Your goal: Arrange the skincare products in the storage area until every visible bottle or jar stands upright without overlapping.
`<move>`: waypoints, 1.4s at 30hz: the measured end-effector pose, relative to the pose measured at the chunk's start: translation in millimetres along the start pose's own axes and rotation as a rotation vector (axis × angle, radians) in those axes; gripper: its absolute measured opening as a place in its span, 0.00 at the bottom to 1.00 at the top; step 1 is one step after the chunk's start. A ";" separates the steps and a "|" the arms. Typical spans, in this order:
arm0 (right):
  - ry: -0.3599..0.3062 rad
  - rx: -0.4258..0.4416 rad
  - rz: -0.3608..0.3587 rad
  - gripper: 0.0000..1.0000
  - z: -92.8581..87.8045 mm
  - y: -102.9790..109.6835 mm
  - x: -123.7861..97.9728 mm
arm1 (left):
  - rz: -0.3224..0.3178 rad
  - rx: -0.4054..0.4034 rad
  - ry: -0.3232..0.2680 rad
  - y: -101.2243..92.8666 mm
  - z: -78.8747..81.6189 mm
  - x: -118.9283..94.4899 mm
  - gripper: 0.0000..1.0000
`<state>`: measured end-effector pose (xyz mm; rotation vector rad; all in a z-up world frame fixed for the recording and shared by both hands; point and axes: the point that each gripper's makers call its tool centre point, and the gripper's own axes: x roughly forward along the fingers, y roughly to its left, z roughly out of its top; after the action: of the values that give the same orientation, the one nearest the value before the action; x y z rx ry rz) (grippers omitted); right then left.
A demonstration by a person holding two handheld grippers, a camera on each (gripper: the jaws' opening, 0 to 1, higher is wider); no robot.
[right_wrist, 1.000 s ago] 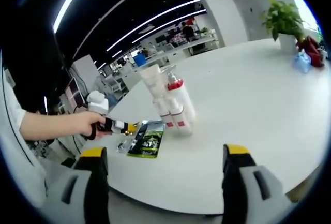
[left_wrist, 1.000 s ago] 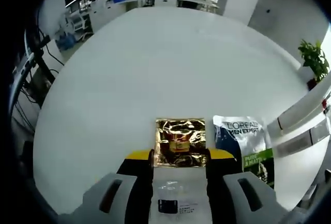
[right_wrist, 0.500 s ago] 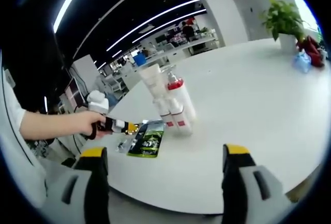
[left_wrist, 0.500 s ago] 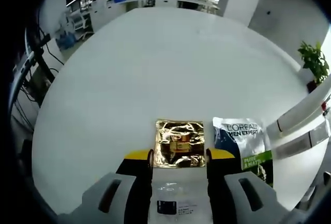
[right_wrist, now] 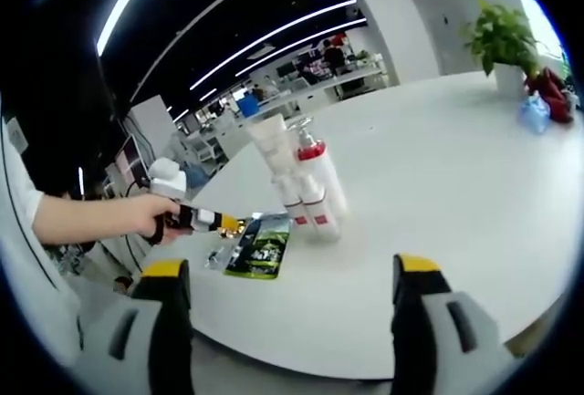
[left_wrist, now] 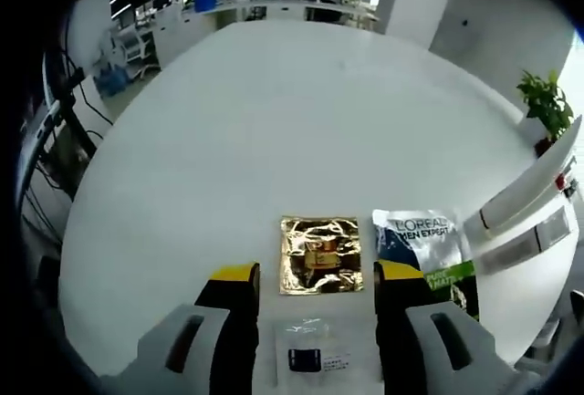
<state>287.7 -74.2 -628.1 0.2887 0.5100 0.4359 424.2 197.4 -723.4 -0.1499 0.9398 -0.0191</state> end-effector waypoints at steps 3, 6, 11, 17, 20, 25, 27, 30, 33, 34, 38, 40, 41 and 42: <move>-0.004 -0.007 0.001 0.92 0.8 0.8 -0.2 | -0.033 0.021 -0.006 -3.0 -0.1 -6.4 0.52; -0.006 -0.014 0.002 0.92 1.3 1.4 -0.4 | -0.055 0.069 -0.018 -2.6 -1.3 -14.9 0.56; -0.014 -0.025 0.003 0.92 2.6 2.1 -0.5 | -0.069 0.111 -0.017 4.7 -10.0 -29.6 0.63; -0.018 -0.039 0.005 0.93 3.6 3.4 -0.9 | -0.102 0.132 -0.032 11.1 -17.1 -49.6 0.70; -0.023 -0.043 0.008 0.93 4.1 4.1 -1.1 | -0.118 0.158 -0.045 12.8 -19.7 -59.5 0.72; -0.034 -0.059 0.014 0.94 5.7 6.2 -2.1 | -0.141 0.209 -0.061 17.7 -29.3 -76.7 0.75; -0.041 -0.066 0.019 0.94 6.8 7.6 -2.7 | -0.158 0.228 -0.067 17.2 -33.2 -82.3 0.75; -0.042 -0.071 0.021 0.94 6.8 8.0 -2.7 | -0.206 0.242 -0.089 13.3 -39.5 -91.6 0.76; -0.045 -0.077 0.022 0.95 7.2 8.7 -2.9 | -0.254 0.264 -0.154 6.9 -40.2 -101.7 0.83; -0.044 -0.078 0.023 0.95 7.1 9.0 -2.9 | -0.259 0.267 -0.173 6.3 -39.8 -104.1 0.85; -0.037 -0.082 0.029 0.95 6.0 10.0 -2.0 | -0.286 0.274 -0.203 6.4 -45.5 -113.4 0.89; -0.033 -0.085 0.031 0.95 5.4 10.5 -1.7 | -0.291 0.278 -0.223 7.8 -47.6 -116.7 0.92; -0.032 -0.086 0.032 0.95 5.3 10.7 -1.7 | -0.295 0.279 -0.229 7.8 -48.8 -118.1 0.94; -0.031 -0.086 0.032 0.94 5.0 10.8 -1.5 | -0.300 0.285 -0.235 7.4 -50.0 -119.5 0.95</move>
<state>285.6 -66.3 -619.3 0.2210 0.4557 0.4829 313.1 208.5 -657.5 -0.0270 0.6644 -0.4032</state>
